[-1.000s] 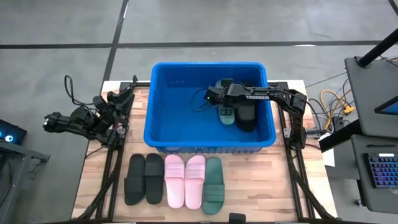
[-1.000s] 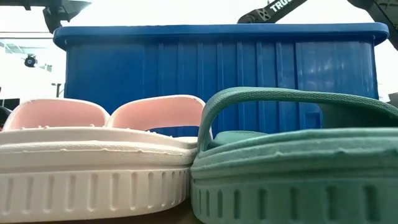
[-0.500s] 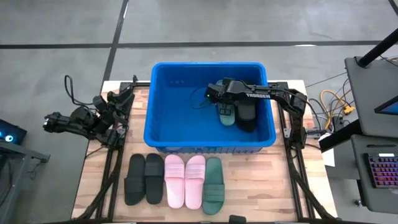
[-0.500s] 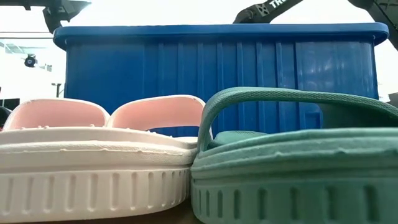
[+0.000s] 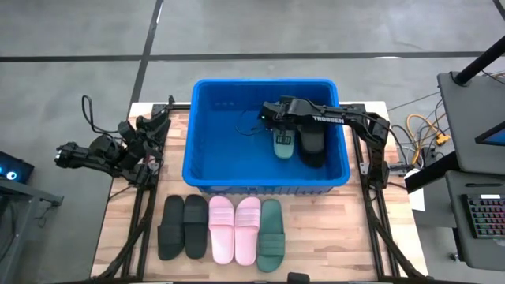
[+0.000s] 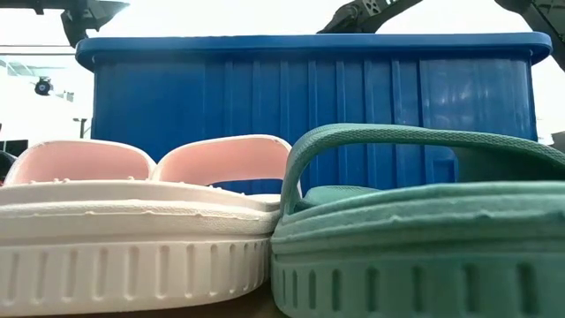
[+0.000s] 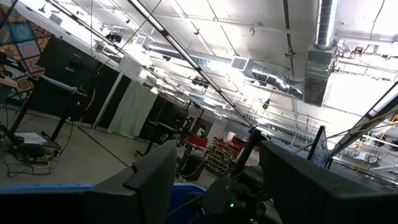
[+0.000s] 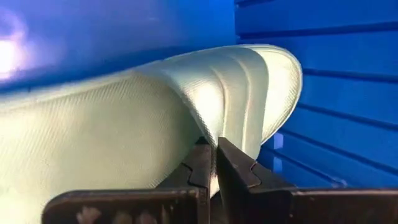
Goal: Pick and place slides into bin
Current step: Put the green slide into the bin
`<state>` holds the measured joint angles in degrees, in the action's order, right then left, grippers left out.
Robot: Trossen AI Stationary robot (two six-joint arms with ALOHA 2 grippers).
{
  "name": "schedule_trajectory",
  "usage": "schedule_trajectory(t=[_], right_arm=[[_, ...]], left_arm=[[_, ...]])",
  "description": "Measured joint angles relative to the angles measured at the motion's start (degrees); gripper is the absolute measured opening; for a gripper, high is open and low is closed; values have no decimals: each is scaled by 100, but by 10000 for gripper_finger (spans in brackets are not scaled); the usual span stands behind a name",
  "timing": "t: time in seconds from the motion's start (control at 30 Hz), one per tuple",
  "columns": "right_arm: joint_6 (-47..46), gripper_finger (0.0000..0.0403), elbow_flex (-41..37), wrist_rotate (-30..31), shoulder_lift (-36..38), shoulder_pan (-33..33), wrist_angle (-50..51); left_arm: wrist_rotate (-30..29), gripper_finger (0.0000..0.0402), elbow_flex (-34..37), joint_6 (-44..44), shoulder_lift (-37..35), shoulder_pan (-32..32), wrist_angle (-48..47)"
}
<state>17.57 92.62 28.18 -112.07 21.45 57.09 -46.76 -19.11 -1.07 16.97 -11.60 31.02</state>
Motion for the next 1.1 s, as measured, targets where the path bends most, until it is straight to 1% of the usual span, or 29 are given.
schedule_trajectory(t=[0.17,0.27,0.3,0.53,0.73,0.87,1.1], right_arm=[[7,8,-22,-63,0,-1,-14],[72,8,-55,-442,0,7,113],[84,8,-78,-467,0,5,170],[42,8,-121,38,0,25,83],[95,8,-148,6,-54,77,-26],[134,8,-158,-2,-224,87,-33],[7,8,-162,208,-476,79,-41]], left_arm=[[-2,217,2,1,0,0,-1],[-2,217,1,1,-2,0,1],[0,217,0,1,-2,0,1],[0,217,0,1,-2,0,-1],[0,217,1,1,-2,0,0],[-1,217,0,1,-2,0,-1],[0,217,0,1,-2,0,1]])
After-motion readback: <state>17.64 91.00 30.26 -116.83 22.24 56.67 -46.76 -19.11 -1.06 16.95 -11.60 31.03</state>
